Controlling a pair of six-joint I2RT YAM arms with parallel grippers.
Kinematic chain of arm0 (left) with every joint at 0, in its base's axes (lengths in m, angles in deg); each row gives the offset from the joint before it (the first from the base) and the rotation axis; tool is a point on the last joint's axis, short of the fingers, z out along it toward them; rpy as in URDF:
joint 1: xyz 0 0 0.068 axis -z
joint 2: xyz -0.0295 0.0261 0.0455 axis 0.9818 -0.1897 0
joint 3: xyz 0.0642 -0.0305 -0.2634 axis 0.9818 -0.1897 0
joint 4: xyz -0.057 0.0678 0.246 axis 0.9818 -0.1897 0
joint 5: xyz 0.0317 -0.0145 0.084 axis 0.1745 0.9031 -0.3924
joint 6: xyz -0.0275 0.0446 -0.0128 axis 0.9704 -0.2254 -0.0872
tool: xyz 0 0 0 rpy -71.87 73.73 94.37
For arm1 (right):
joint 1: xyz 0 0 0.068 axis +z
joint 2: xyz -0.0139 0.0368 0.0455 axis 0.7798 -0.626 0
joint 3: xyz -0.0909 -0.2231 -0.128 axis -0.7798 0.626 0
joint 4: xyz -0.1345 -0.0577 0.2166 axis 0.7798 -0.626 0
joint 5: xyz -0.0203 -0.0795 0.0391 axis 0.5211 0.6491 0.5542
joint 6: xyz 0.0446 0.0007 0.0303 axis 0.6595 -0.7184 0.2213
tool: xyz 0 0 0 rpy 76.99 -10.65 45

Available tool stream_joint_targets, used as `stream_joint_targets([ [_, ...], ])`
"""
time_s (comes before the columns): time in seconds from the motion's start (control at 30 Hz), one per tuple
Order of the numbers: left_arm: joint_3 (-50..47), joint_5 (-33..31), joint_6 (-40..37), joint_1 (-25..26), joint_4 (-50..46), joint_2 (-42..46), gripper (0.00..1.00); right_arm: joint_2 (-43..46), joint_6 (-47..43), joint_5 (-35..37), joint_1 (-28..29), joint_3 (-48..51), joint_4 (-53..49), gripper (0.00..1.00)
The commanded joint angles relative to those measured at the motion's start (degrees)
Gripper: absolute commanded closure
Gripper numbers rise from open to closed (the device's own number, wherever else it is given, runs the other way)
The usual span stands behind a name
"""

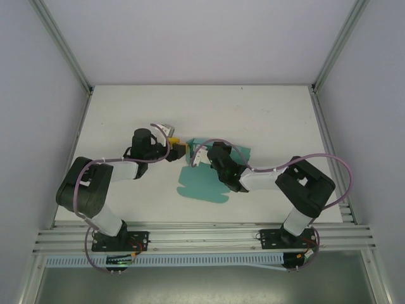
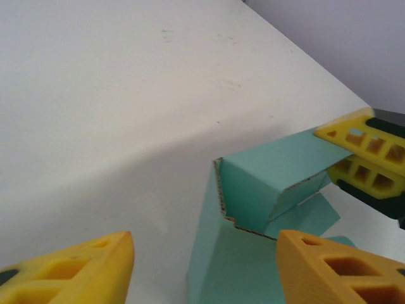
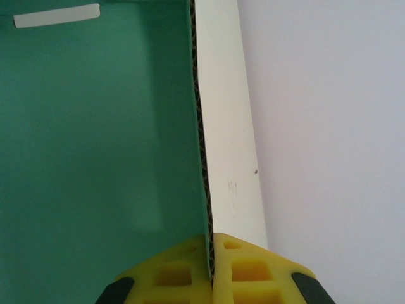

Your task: Assemble paper box

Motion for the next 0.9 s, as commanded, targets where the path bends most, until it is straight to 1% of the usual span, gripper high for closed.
stream_joint_targets([
  [0.0, 0.7, 5.7, 1.0, -0.3, 3.8, -2.8, 0.44, -1.2, -2.2, -1.4, -0.6, -2.1, 3.7, 1.00],
  [0.17, 2.9, 17.0, -0.2, -0.3, 6.7, -8.7, 0.57, -3.1, -1.8, -1.7, -1.2, -3.4, 5.4, 1.00],
  [0.23, 3.3, 17.8, -0.9, -0.2, 6.3, -9.6, 0.59, -4.3, -2.8, -1.1, -1.2, -3.4, 7.8, 1.00],
  [0.3, 3.3, 16.4, -2.2, -0.1, 5.7, -9.9, 0.59, -5.3, -3.6, -0.8, -1.1, -3.5, 9.9, 1.00],
  [0.43, 4.3, 13.8, -4.1, 0.3, 4.8, -10.9, 0.58, -6.6, -4.1, 0.1, -0.6, -3.7, 10.1, 1.00],
  [0.47, 4.9, 12.6, -4.5, 0.6, 4.2, -11.4, 0.58, -6.6, -3.9, 0.1, -0.4, -3.8, 9.9, 1.00],
  [0.53, 6.7, 7.4, -5.5, 1.8, 1.9, -12.5, 0.59, -6.6, -3.4, 0.1, 0.1, -4.0, 9.4, 1.00],
  [0.57, 7.7, 5.9, -6.1, 2.1, 0.4, -13.2, 0.59, -6.5, -3.1, 0.0, 0.2, -4.1, 9.1, 1.00],
  [0.6, 8.7, 4.7, -6.0, 2.3, -0.5, -13.8, 0.56, -6.4, -2.7, -0.2, 0.3, -4.2, 8.6, 1.00],
  [0.7, 10.3, 3.9, -6.3, 2.8, -2.3, -14.9, 0.48, -5.8, -1.2, -0.9, 0.4, -4.2, 6.6, 1.00],
  [0.77, 10.7, 3.6, -7.2, 3.2, -3.0, -15.2, 0.46, -6.0, -0.9, -0.8, 0.5, -4.0, 6.9, 1.00],
  [0.87, 12.1, 2.7, -7.0, 3.4, -4.0, -16.5, 0.46, -5.9, -0.3, -1.3, 0.6, -3.9, 6.5, 1.00],
])
